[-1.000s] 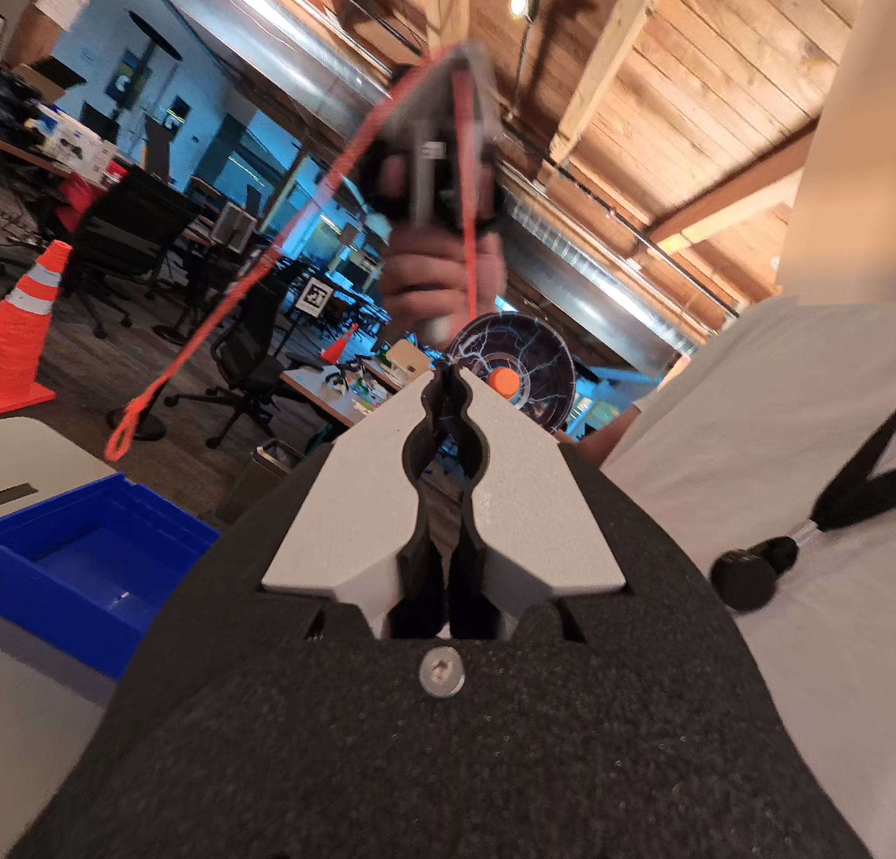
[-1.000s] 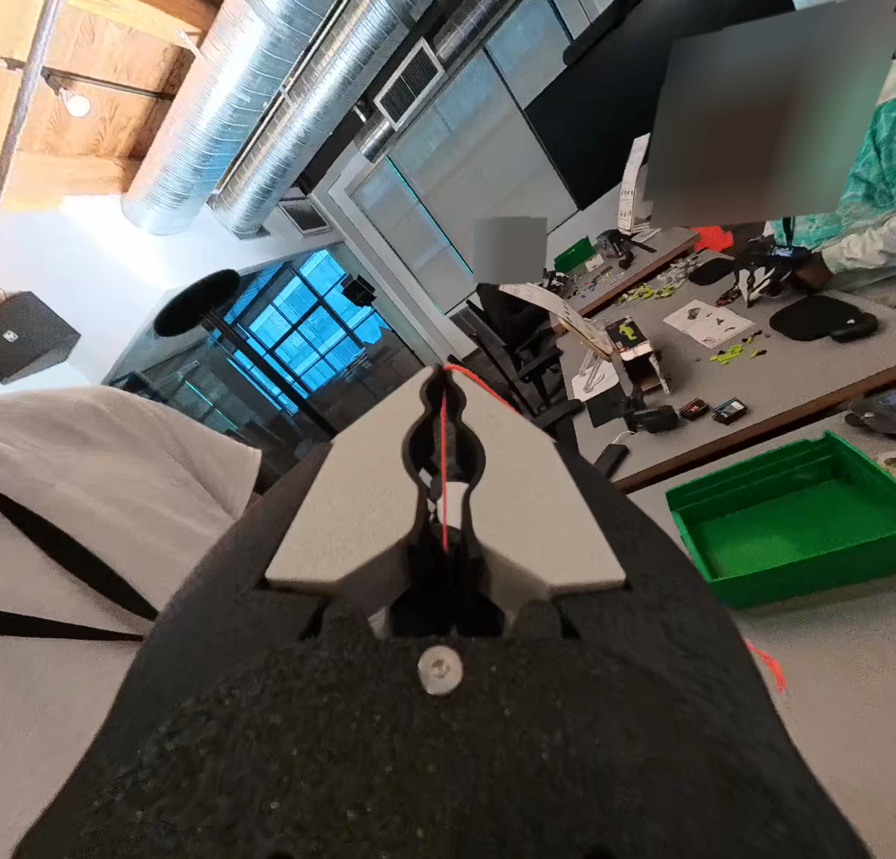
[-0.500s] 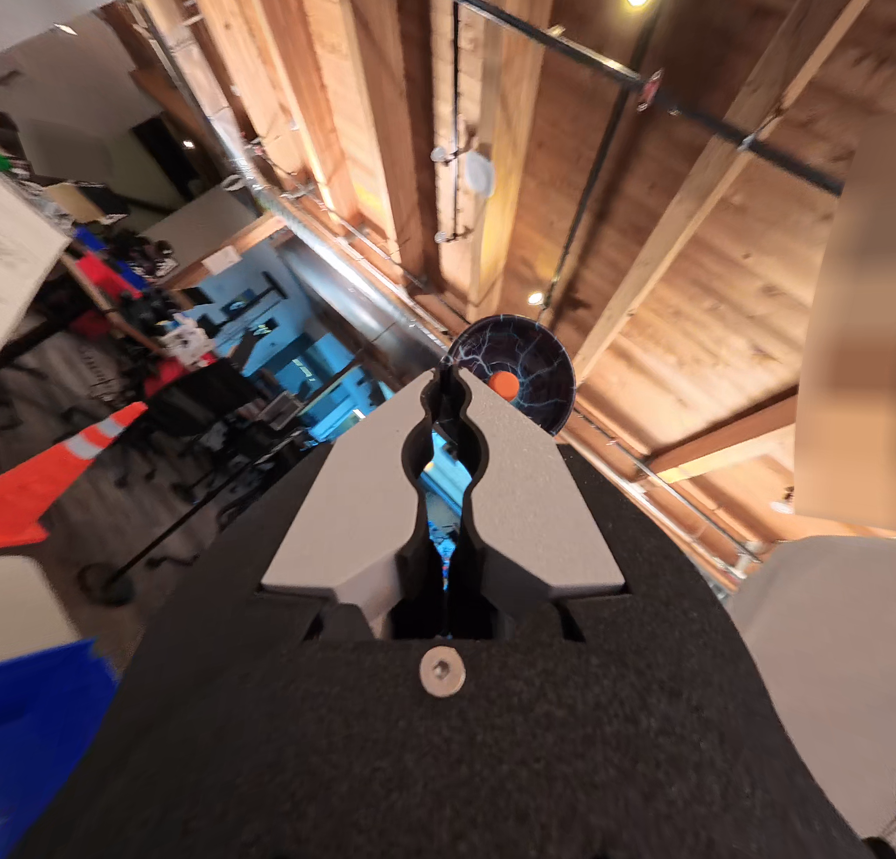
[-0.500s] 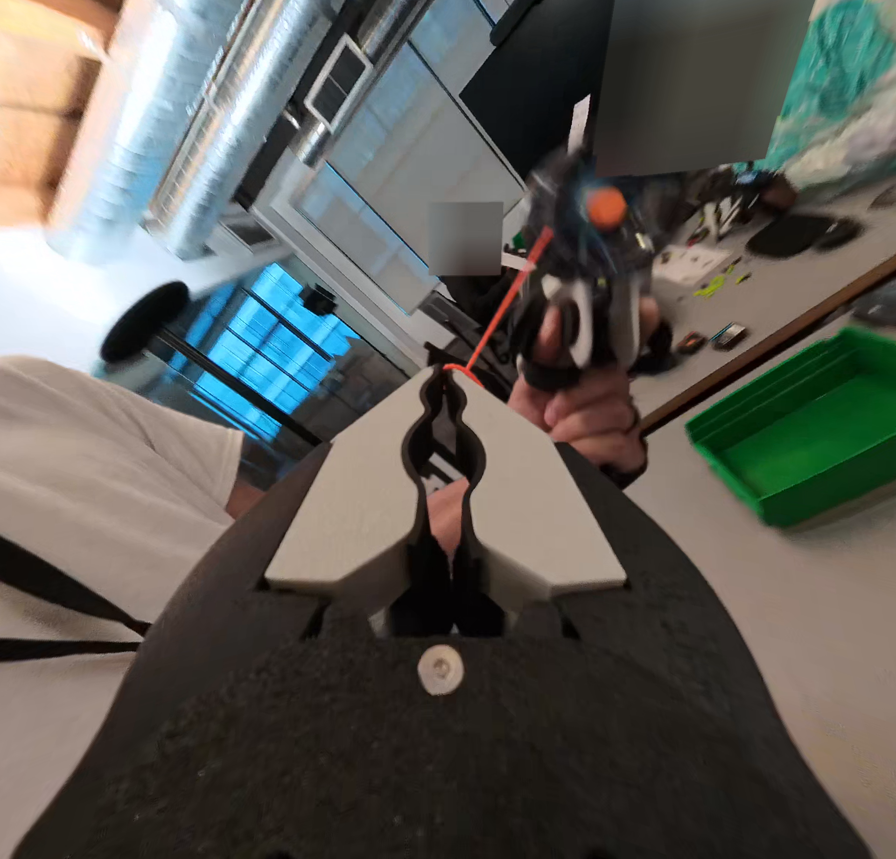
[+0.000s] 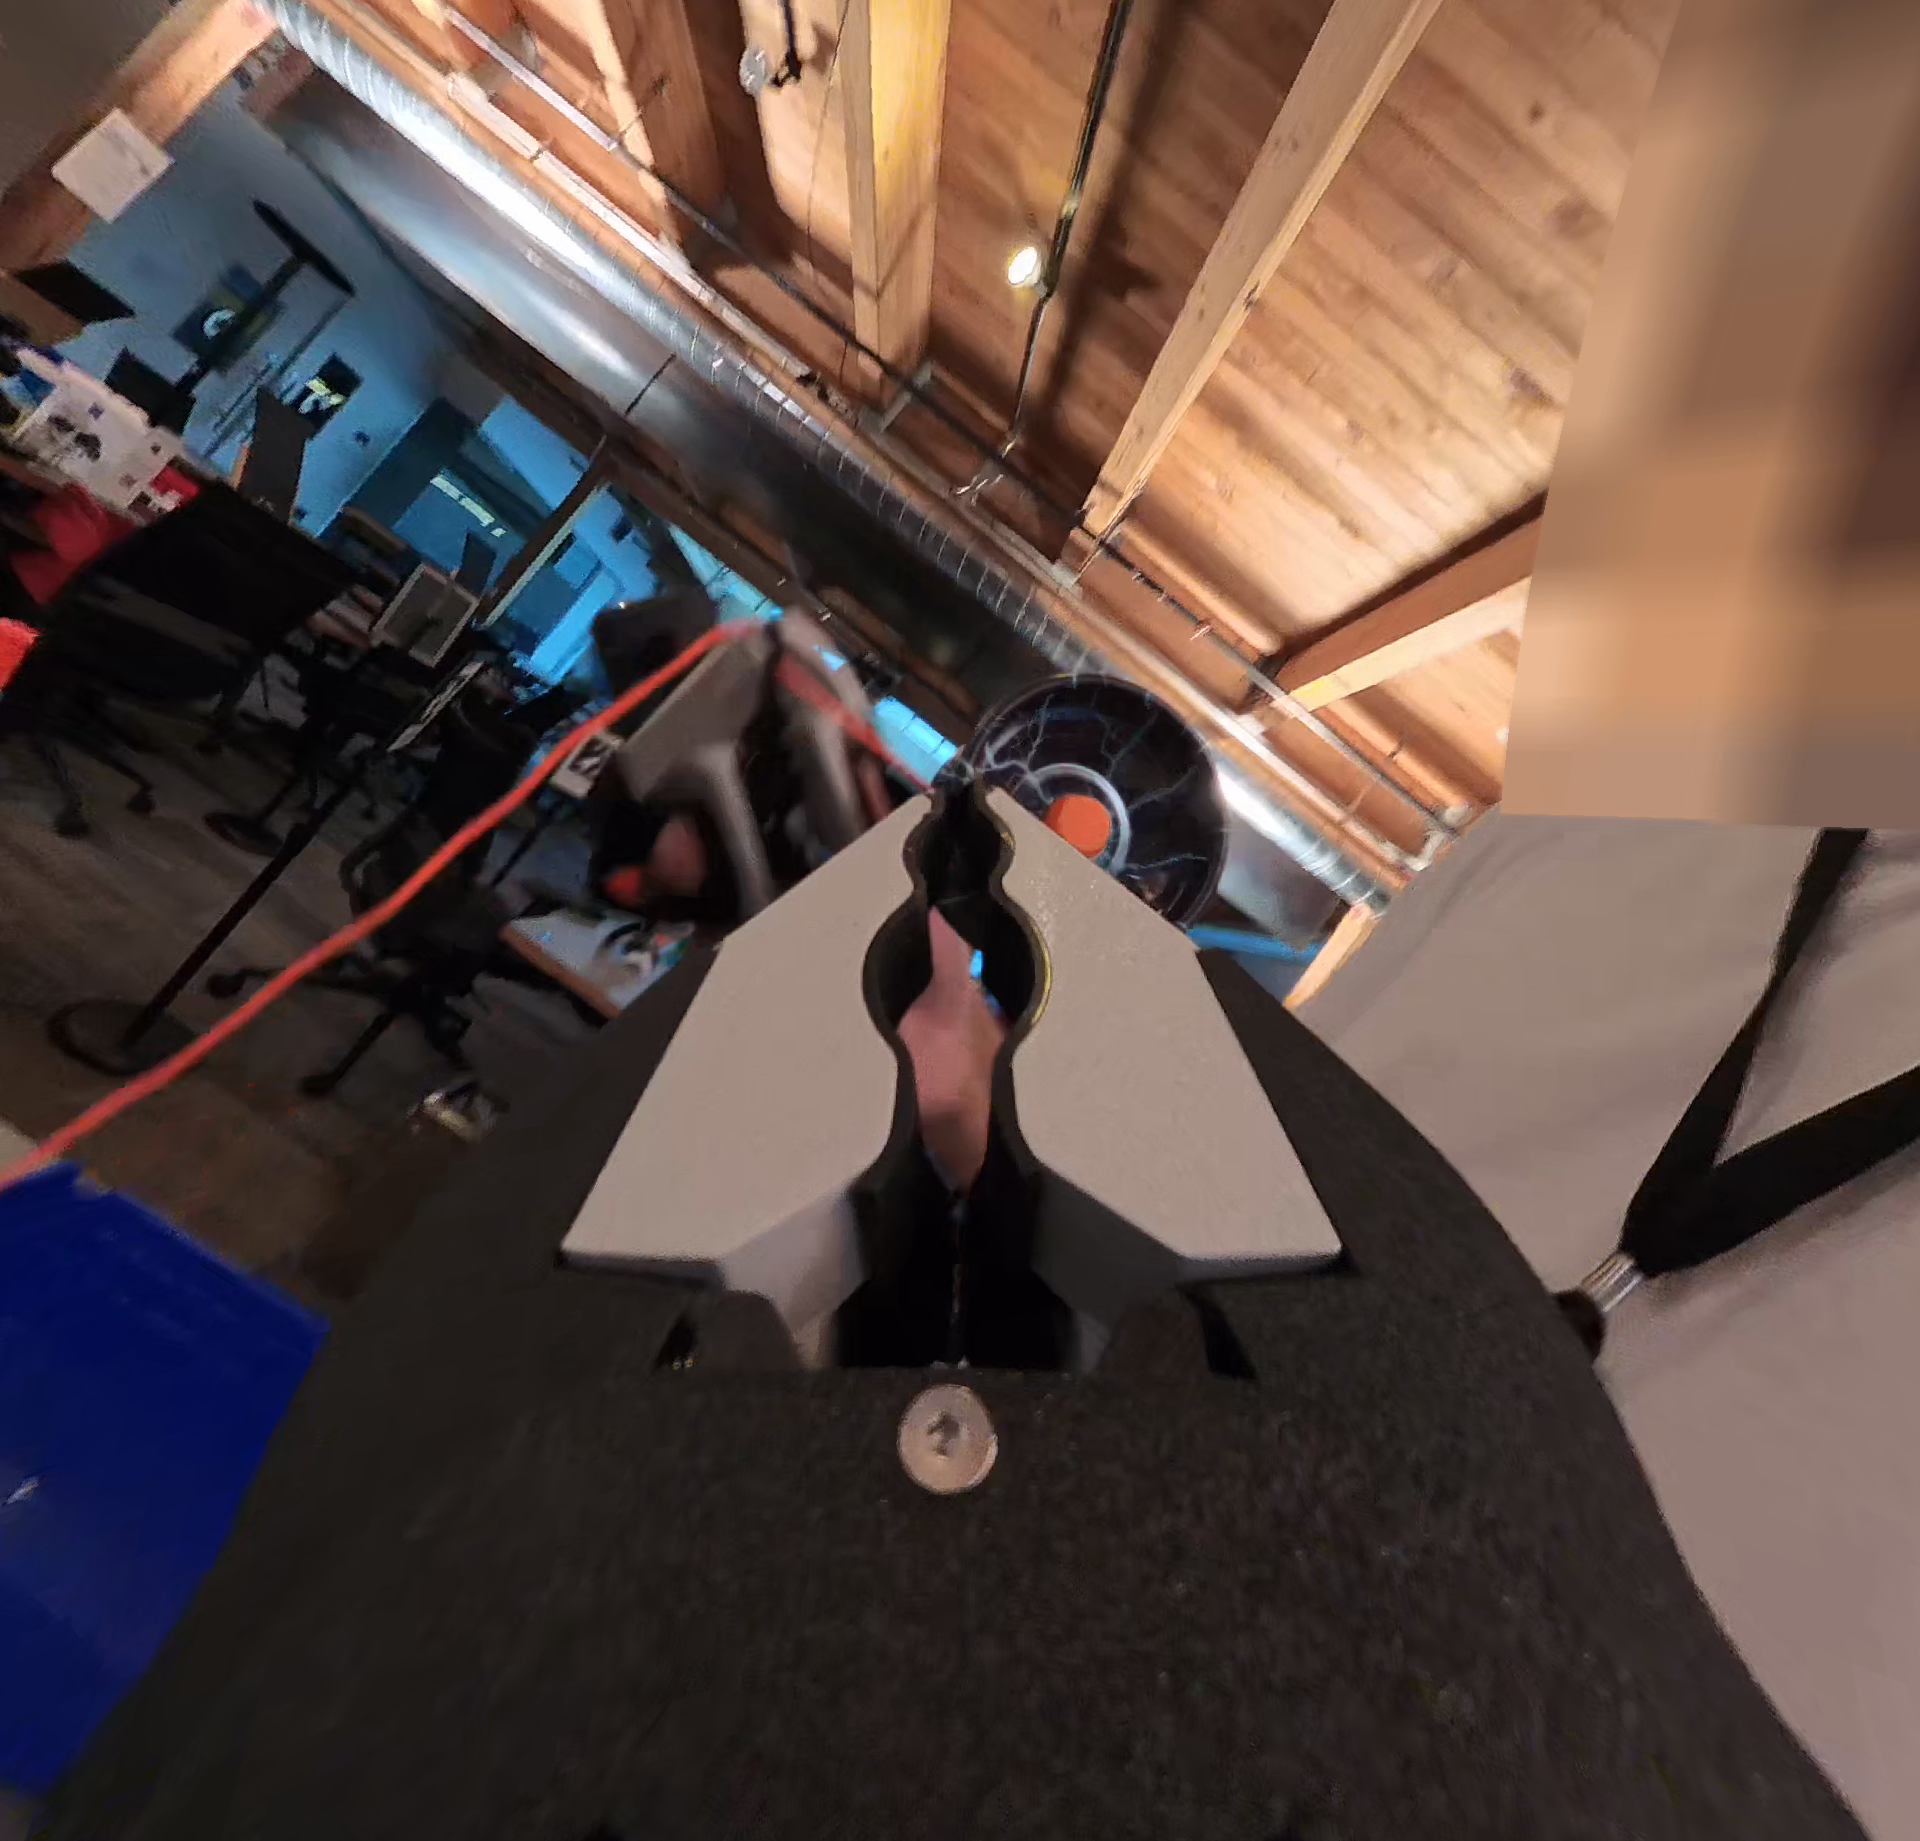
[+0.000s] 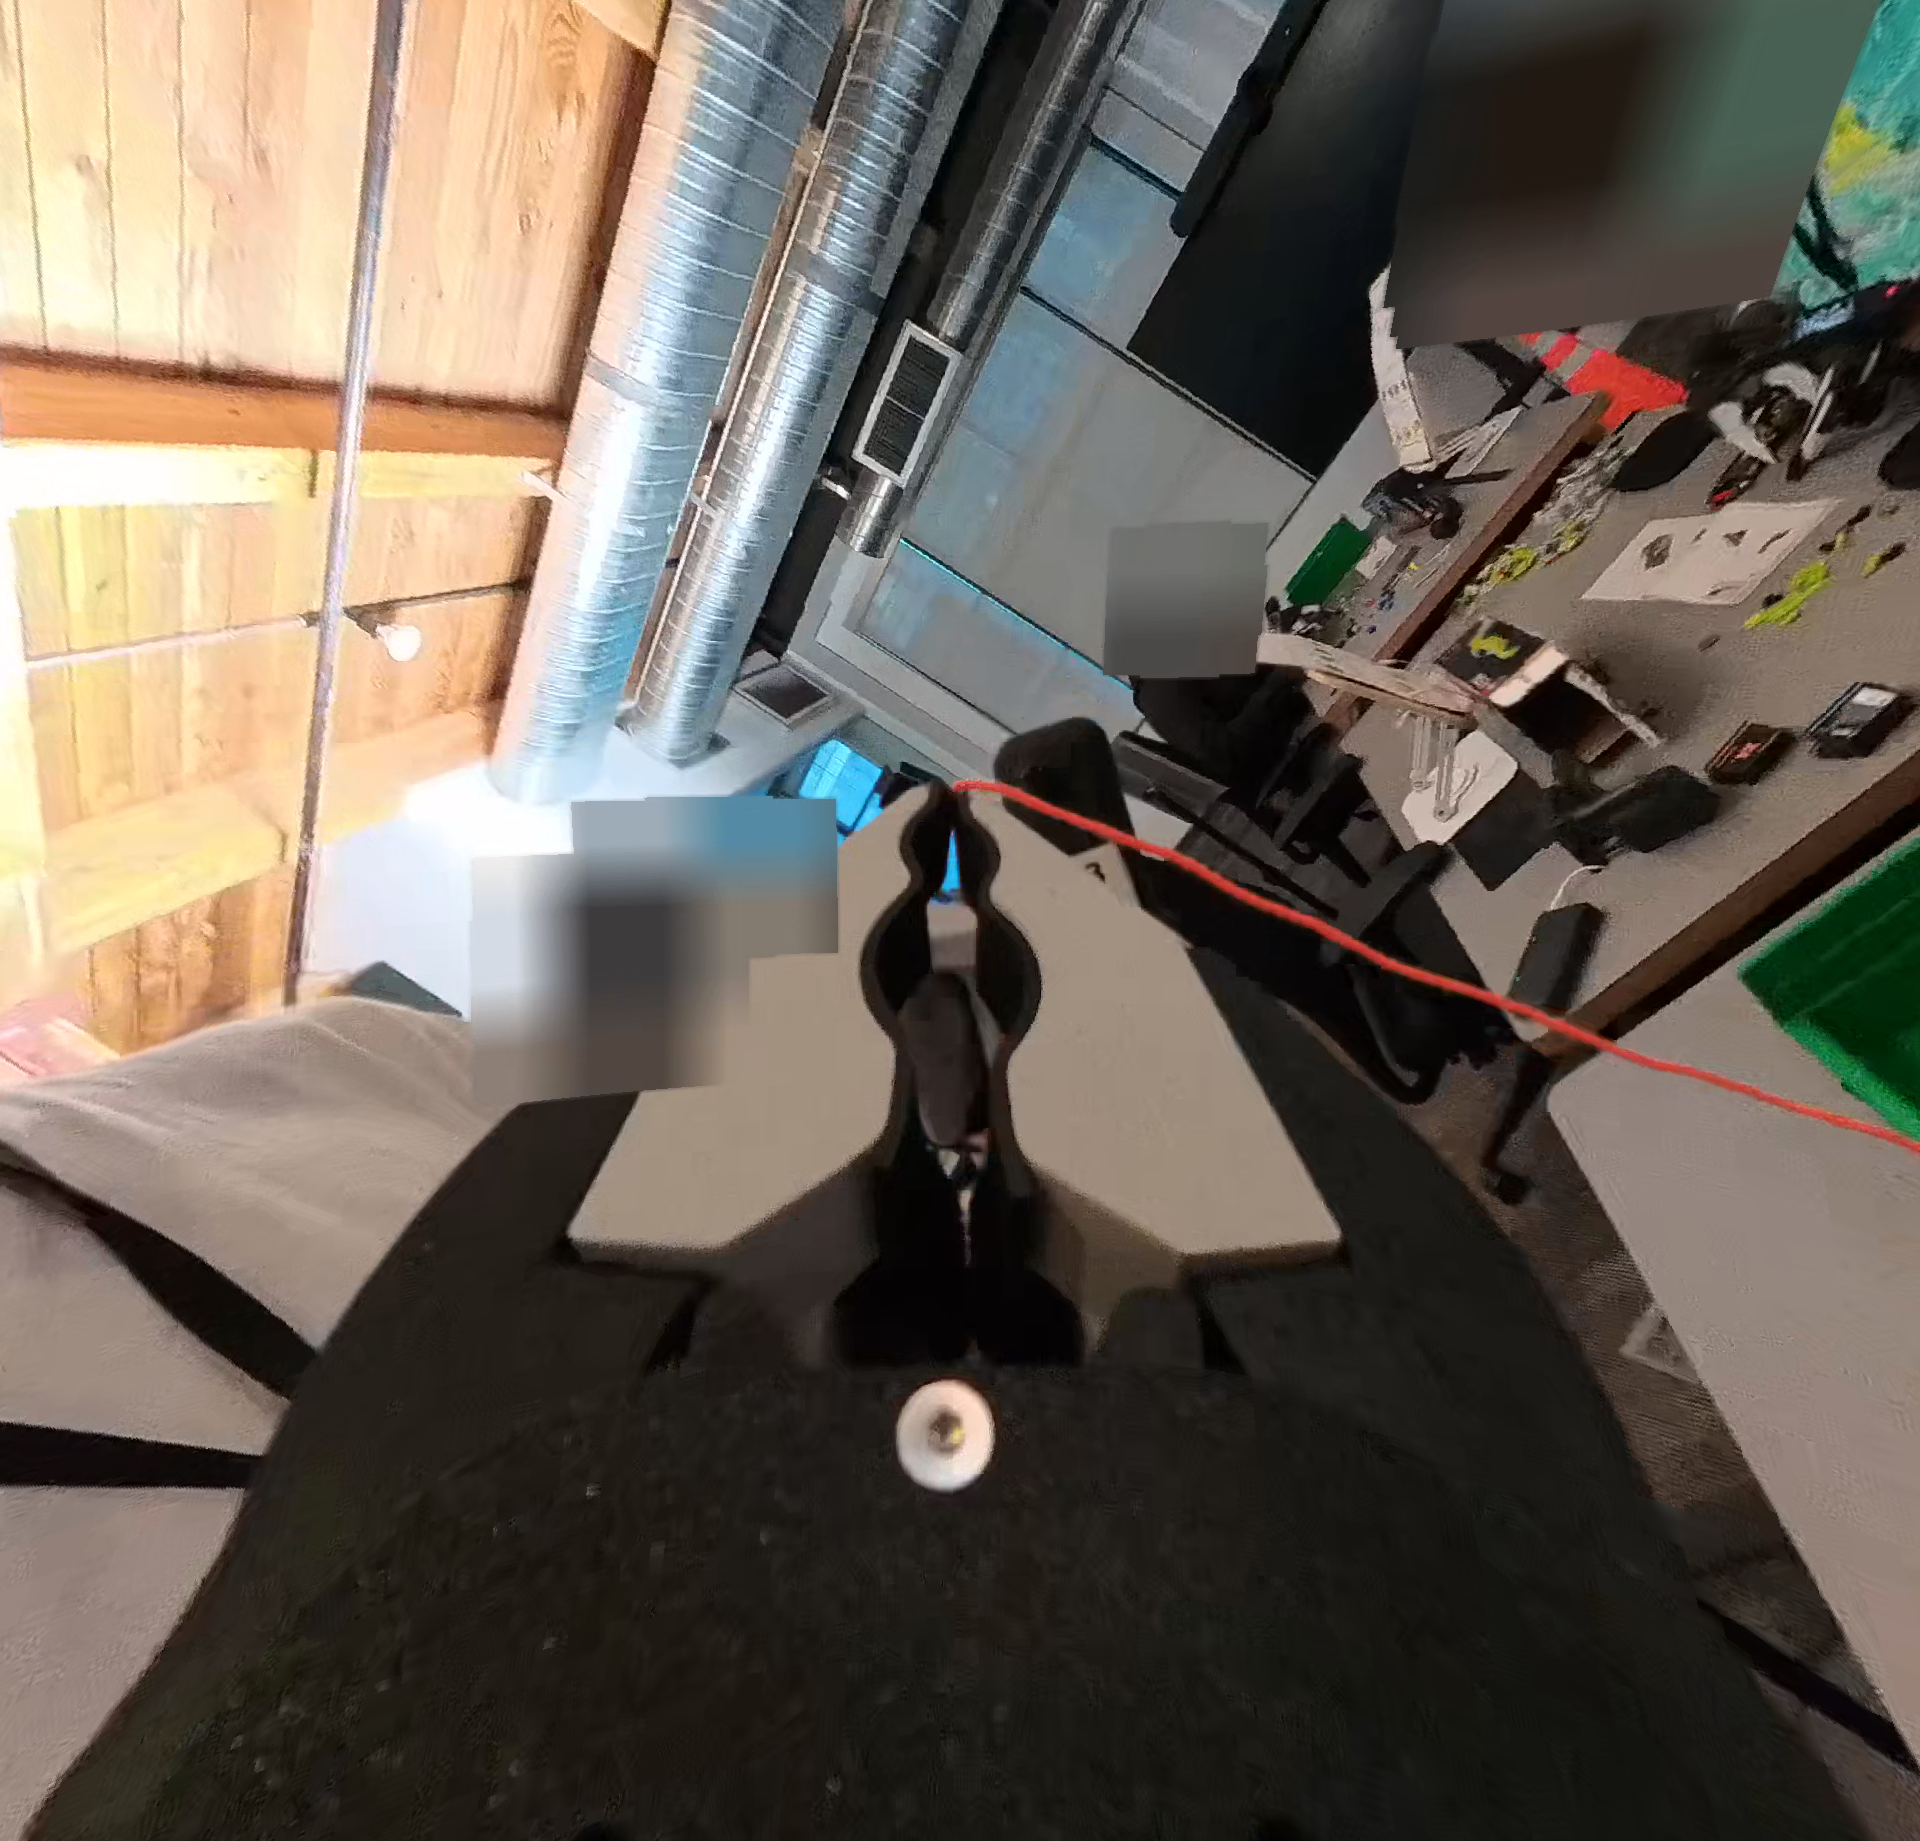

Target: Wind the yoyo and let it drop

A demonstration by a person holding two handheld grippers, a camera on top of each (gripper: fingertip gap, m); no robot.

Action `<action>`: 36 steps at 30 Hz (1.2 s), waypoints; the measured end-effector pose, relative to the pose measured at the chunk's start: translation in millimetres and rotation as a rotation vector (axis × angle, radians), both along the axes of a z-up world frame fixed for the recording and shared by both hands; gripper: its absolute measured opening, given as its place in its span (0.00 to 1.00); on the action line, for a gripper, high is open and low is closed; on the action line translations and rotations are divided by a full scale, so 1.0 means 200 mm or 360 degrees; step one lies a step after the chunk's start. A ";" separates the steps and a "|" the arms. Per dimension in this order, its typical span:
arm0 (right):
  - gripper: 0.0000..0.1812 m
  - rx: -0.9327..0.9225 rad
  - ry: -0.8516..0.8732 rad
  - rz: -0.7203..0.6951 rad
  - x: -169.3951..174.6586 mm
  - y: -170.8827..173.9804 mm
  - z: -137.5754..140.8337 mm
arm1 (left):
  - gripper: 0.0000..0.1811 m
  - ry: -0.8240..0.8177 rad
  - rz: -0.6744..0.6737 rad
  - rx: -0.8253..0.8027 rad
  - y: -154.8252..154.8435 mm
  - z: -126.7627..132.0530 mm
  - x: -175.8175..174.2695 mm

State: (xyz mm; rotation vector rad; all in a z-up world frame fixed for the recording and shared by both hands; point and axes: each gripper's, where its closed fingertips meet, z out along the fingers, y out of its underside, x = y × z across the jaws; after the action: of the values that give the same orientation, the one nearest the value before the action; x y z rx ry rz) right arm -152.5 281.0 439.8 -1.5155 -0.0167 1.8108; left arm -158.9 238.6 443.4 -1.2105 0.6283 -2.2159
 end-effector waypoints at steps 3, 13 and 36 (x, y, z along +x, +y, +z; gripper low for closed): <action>0.00 0.0119 -0.0249 0.0052 0.00 0.00 0.07 | 0.00 0.0103 0.0045 0.0025 0.02 -0.09 -0.01; 0.00 0.0729 -0.1610 -0.0454 -0.07 -0.08 0.03 | 0.00 0.0233 0.0460 0.0095 0.34 -0.13 -0.06; 0.32 -0.0224 -0.0037 0.0044 -0.20 -0.34 -0.33 | 0.00 -0.0047 0.0287 0.0075 0.26 0.18 -0.01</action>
State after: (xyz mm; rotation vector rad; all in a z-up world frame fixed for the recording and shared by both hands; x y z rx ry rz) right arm -192.8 212.3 373.5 -1.6415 0.0810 1.8492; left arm -159.9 289.7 480.2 -1.1610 0.5345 -2.0543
